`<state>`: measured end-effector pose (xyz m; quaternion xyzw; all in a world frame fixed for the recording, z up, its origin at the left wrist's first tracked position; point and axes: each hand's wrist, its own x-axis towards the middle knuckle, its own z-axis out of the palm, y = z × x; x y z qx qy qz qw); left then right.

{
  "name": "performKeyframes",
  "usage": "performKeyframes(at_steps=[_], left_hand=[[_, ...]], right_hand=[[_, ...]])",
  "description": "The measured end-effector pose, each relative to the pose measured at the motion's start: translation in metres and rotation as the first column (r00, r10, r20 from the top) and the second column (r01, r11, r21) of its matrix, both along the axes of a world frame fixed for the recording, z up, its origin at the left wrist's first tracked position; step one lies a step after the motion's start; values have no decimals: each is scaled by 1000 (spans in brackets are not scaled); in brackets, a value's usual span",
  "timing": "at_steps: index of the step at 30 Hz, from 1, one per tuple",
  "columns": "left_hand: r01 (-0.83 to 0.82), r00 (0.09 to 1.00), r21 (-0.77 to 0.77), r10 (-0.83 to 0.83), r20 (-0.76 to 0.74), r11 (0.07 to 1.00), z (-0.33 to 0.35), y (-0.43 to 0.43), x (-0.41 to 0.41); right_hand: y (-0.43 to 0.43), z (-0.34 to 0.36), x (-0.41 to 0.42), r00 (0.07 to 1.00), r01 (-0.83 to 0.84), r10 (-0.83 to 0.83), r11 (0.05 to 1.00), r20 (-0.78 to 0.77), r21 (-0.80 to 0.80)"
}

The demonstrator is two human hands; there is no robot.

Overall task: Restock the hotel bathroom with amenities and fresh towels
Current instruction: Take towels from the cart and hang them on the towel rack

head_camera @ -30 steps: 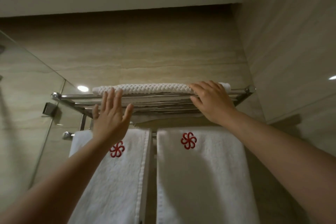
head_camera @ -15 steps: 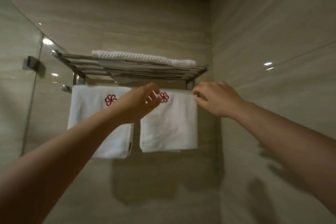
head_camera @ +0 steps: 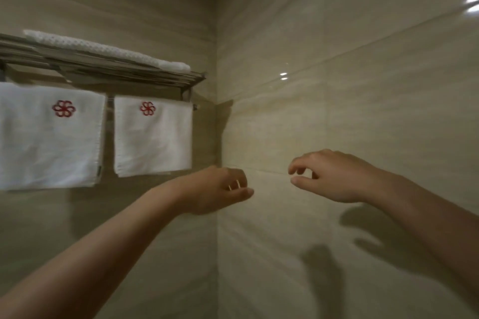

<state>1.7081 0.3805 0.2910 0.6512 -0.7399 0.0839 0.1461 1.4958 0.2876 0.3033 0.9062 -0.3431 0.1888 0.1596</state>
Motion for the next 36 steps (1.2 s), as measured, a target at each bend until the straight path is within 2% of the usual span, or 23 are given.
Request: performKeyframes(at_steps=[7,11,18,22,24,28,32,36], left_hand=[[264,955,39,-256,-152,964,-46,-7,-119],[364,916,53,-347,-202,930,-72,0,-193],[501,860,118,-479,-175,857,-107,24,-297],[629,766,65,-603,-225,775,-120,34,-349],[692,711,52,-667,-224,720,-129,37,-376],[779,627,111,-774,-86,618,-150,30,-435],[882,469,177,-853,-228,437,-170,32,-485],[945,315,221,-848,-426,240,-201,44,-529]], right_hand=[[30,-46,-144,991,124,-130,975,19,185],[60,-70,-224,982,167,-185,944,36,285],[120,-119,-342,945,242,-308,885,111,396],[158,-141,-395,898,277,-401,837,183,473],[180,-153,-419,859,294,-455,815,236,499],[225,-179,-465,727,401,-625,722,285,564],[272,-204,-502,571,459,-758,614,317,642],[306,-227,-517,425,494,-843,521,330,696]])
